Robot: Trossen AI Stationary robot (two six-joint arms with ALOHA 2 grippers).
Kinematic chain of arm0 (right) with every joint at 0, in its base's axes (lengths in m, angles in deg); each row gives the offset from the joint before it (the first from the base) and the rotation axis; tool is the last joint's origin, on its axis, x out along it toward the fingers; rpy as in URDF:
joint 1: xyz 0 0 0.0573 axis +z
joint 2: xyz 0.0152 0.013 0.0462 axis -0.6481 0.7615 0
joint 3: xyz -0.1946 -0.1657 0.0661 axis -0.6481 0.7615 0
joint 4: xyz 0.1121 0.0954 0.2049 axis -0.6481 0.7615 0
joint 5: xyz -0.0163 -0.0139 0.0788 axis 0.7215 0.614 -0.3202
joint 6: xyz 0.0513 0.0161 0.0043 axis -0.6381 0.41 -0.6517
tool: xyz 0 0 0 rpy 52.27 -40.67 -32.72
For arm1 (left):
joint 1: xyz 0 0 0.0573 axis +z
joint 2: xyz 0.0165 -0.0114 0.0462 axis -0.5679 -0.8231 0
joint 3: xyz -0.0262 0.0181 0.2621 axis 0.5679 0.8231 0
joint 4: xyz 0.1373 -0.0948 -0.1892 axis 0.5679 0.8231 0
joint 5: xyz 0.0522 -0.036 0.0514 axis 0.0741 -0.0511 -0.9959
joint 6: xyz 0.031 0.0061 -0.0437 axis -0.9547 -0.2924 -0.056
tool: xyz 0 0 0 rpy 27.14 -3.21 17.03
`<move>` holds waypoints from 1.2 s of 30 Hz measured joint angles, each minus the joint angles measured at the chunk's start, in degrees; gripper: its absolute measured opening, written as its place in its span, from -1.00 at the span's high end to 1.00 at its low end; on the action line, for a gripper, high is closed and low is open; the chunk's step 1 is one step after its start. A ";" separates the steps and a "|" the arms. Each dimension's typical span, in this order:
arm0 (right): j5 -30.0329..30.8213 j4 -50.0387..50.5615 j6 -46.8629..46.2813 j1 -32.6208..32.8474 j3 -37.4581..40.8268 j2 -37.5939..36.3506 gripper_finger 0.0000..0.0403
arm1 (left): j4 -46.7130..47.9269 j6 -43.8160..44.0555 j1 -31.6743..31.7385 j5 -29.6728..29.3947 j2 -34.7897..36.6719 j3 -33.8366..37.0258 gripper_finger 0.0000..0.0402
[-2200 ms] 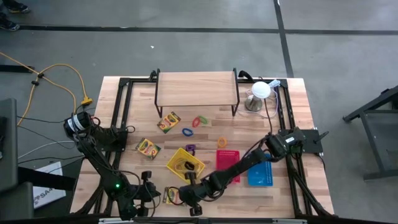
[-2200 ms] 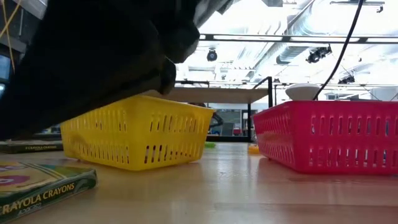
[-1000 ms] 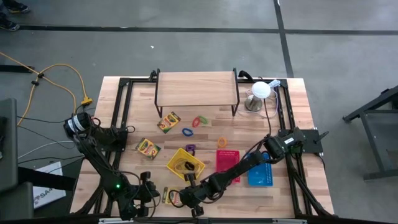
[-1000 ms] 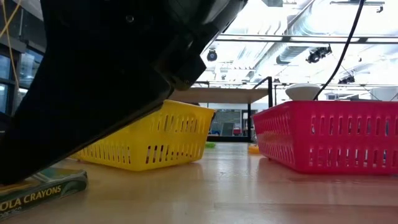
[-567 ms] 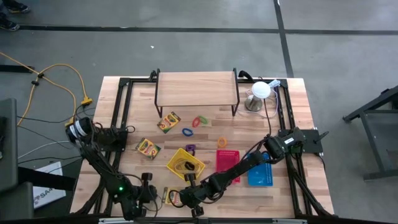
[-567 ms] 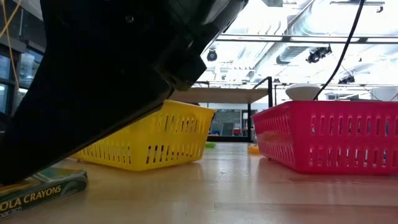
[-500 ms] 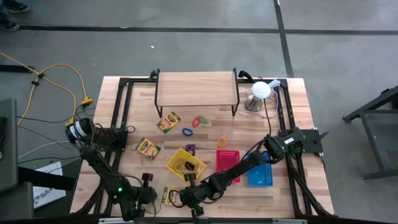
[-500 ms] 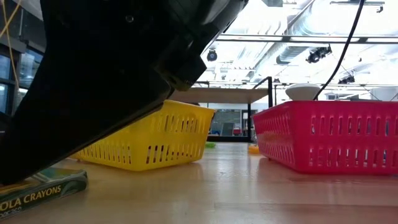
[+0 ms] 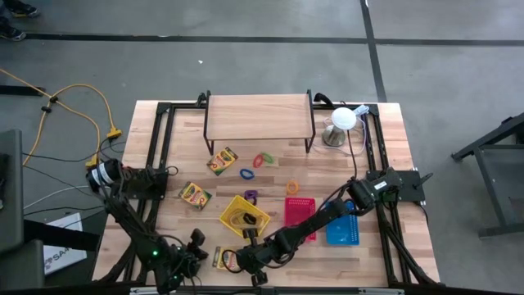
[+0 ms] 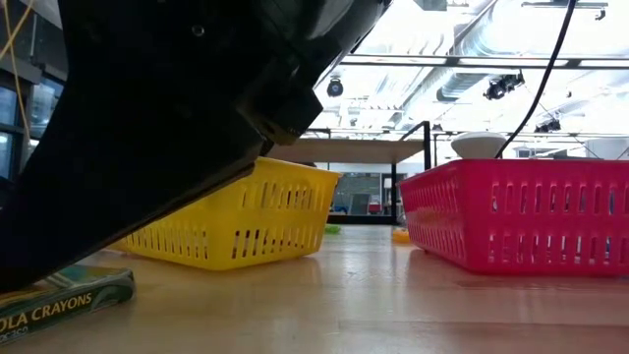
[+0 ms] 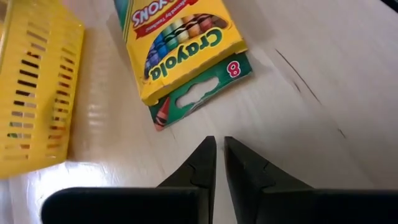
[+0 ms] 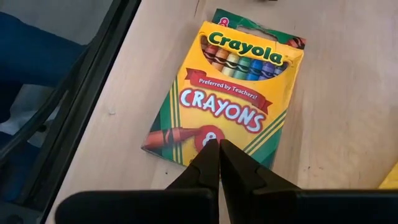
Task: Pick & Place Office Desk Supplies
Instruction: Put the bottom crayon box into the red bin
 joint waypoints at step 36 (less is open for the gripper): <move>-1.60 -2.52 -1.81 -1.00 0.11 0.15 0.99 | -3.11 -27.07 1.65 -3.45 0.00 0.02 0.19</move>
